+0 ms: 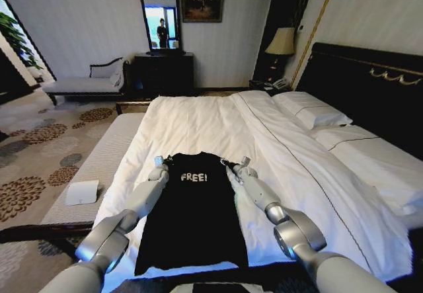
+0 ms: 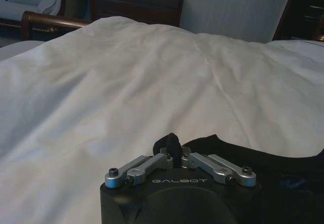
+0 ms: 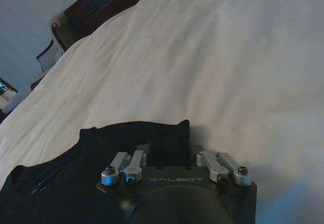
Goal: Fold the clothes on the bed.
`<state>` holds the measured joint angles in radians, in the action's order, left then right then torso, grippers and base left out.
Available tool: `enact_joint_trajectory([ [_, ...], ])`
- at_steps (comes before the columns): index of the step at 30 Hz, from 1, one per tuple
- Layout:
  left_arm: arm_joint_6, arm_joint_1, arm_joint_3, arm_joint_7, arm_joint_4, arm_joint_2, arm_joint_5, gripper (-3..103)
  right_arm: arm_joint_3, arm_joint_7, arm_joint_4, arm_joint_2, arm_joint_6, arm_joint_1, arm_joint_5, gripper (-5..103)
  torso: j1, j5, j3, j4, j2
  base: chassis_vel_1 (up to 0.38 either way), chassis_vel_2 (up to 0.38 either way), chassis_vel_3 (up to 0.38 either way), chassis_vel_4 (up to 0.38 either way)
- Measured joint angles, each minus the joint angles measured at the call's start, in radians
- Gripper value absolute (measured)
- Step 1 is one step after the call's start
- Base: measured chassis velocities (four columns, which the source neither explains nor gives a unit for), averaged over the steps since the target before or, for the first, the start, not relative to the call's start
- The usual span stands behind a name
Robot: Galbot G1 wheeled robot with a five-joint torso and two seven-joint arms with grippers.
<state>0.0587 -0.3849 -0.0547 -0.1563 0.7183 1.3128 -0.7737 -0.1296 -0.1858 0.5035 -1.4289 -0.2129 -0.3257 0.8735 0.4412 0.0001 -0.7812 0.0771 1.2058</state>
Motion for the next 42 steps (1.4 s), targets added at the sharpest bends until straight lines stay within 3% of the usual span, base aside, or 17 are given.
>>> enact_joint_trajectory([
  [2,0.000,-0.001,0.001,-0.001,0.000,-0.001,0.000,2,0.001,-0.001,0.000,-0.001,0.000,0.000,-0.003,30,0.000,-0.0001,0.000,-0.0002,0.000,0.000,0.000,0.000,0.000],
  [5,0.000,-0.002,0.002,-0.001,0.000,-0.001,0.000,2,0.002,-0.002,-0.001,0.000,0.000,0.000,-0.004,25,0.000,-0.0001,0.000,-0.0001,0.000,0.000,0.000,0.000,0.000],
  [8,0.000,-0.002,0.002,-0.001,0.000,-0.002,0.000,2,0.003,-0.003,-0.002,0.002,0.002,0.006,0.004,8,0.000,-0.0001,0.000,0.0000,0.000,0.000,0.000,0.000,0.000],
  [13,0.000,-0.008,0.003,-0.009,0.012,-0.007,-0.003,2,0.016,-0.006,0.012,0.009,0.002,-0.001,0.021,1,0.000,0.0000,0.000,0.0001,0.000,0.000,0.000,0.000,0.000],
  [27,0.036,-0.080,0.033,-0.078,0.181,-0.086,-0.073,2,0.092,0.067,0.199,0.063,-0.022,-0.035,0.100,0,0.000,-0.0001,0.000,-0.0001,0.000,0.000,0.000,0.000,0.000],
  [35,0.047,0.003,0.032,-0.085,0.164,-0.115,-0.111,2,0.251,0.124,0.207,0.092,0.024,0.089,0.123,0,0.000,0.0000,0.000,-0.0003,0.000,0.000,0.000,0.000,0.000],
  [42,0.046,0.093,0.008,-0.082,0.110,-0.101,-0.116,2,0.266,0.131,0.071,0.042,0.064,0.192,0.082,0,0.000,0.0001,0.000,-0.0003,0.000,0.000,0.000,0.000,0.000],
])
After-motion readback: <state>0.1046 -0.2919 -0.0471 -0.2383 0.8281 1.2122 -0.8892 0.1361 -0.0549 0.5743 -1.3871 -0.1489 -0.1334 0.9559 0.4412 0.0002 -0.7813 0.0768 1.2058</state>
